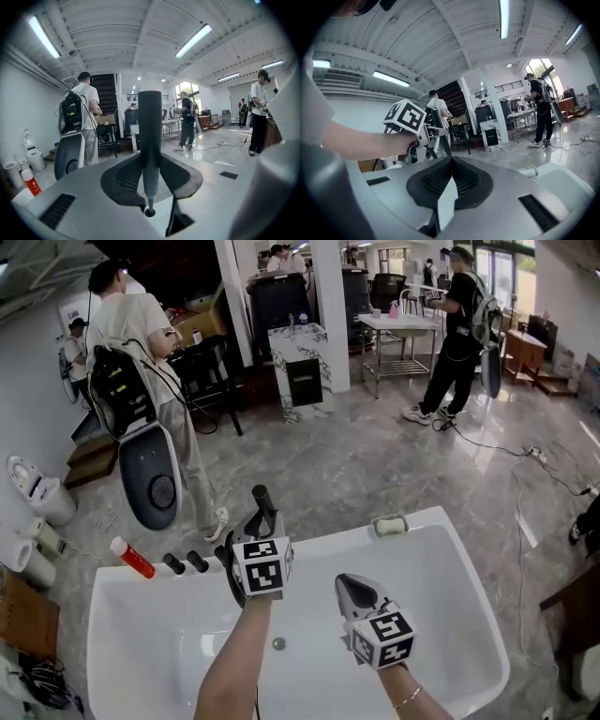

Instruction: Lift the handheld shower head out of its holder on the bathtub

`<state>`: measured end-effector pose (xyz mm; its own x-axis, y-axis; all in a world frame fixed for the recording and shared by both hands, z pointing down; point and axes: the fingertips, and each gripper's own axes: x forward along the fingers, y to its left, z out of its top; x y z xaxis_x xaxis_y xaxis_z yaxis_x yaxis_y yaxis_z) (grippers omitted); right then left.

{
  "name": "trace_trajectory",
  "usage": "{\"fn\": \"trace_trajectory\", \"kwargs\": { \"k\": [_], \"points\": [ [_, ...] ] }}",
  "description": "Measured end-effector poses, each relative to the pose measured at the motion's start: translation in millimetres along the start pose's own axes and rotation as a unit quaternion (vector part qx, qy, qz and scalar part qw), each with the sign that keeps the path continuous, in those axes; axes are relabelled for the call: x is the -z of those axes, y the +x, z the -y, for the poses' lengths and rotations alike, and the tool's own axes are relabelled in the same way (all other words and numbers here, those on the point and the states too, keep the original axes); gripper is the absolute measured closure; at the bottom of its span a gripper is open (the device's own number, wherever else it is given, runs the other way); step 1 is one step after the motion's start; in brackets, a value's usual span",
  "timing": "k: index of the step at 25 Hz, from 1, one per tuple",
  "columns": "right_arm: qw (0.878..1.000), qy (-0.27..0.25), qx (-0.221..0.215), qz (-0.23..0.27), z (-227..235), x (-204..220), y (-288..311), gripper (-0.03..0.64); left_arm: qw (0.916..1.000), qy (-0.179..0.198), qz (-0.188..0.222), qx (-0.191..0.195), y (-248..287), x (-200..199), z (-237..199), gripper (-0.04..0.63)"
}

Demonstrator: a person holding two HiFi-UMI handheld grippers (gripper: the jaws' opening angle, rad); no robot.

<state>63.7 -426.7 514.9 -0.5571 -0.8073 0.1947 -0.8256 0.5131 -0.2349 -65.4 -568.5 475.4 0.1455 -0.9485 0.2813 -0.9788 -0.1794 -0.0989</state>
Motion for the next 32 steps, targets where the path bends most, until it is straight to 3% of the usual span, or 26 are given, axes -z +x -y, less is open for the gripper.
{"fn": "trace_trajectory", "kwargs": {
  "k": [13,32],
  "points": [
    [0.999,-0.033,-0.013,0.029,-44.8,-89.2,-48.4,0.611,0.9994,0.023,0.025,0.007,-80.0,-88.8,12.7,0.459],
    [0.997,-0.061,-0.019,0.048,-87.1,-134.4,-101.3,0.612,0.9961,0.058,0.065,0.014,-159.7,-144.0,21.3,0.459]
  ]
}}
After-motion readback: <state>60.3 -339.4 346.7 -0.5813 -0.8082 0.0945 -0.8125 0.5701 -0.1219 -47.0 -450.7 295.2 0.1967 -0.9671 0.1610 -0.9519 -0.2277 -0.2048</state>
